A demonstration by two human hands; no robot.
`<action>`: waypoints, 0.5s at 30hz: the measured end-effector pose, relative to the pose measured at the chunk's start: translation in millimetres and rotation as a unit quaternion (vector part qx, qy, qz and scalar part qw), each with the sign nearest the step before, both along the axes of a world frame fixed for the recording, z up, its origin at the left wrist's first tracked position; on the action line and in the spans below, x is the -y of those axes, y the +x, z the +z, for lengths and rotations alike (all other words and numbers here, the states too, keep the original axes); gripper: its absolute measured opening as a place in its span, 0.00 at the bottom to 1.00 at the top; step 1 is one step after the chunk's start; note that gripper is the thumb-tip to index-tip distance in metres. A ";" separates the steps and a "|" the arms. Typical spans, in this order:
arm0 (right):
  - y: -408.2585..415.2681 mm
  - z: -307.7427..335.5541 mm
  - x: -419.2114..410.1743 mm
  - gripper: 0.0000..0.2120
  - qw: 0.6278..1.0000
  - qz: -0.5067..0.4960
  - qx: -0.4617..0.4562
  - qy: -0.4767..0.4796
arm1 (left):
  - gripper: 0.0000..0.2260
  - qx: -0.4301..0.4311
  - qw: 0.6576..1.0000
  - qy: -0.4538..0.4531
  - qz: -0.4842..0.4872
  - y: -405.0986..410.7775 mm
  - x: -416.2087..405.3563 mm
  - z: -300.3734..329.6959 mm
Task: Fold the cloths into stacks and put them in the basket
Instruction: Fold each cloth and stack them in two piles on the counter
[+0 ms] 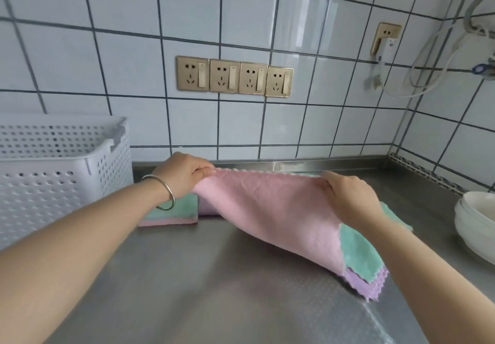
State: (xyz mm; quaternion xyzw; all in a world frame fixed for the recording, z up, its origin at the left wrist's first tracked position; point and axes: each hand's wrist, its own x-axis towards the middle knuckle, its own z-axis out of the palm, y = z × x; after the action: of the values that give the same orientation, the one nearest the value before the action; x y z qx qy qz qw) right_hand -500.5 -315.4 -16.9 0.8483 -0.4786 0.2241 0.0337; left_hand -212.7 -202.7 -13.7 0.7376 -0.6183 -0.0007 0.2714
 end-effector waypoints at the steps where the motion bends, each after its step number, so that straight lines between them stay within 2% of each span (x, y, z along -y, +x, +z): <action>1: 19.4 2.1 0.2 0.10 1.000 0.017 -0.002 0.001 | 0.11 0.014 0.999 -0.009 0.032 15.3 -5.9 6.7; 4: 72.7 15.3 5.2 0.10 0.999 0.039 0.025 0.022 | 0.11 0.064 0.989 -0.051 0.121 50.4 -19.0 32.1; 6: 100.9 30.4 8.0 0.10 0.997 0.038 0.064 0.024 | 0.12 0.133 0.973 -0.066 0.177 65.0 -27.3 54.0; 9: 122.5 53.4 2.0 0.13 0.986 0.054 0.156 -0.019 | 0.14 0.184 0.950 -0.130 0.217 73.9 -46.4 83.1; 12: 119.7 60.0 -15.5 0.15 0.968 0.103 0.202 -0.109 | 0.14 0.165 0.946 -0.198 0.198 74.7 -80.6 90.3; 15: 96.1 45.7 -35.8 0.11 0.954 0.176 0.186 -0.156 | 0.13 0.181 0.954 -0.214 0.109 68.4 -124.4 68.1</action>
State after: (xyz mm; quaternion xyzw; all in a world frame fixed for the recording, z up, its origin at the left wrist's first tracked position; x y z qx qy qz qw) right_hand -404.4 -279.6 28.8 0.8467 -0.2788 0.4518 0.0358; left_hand -144.3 -78.2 54.4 0.7130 -0.5584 0.2952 0.3045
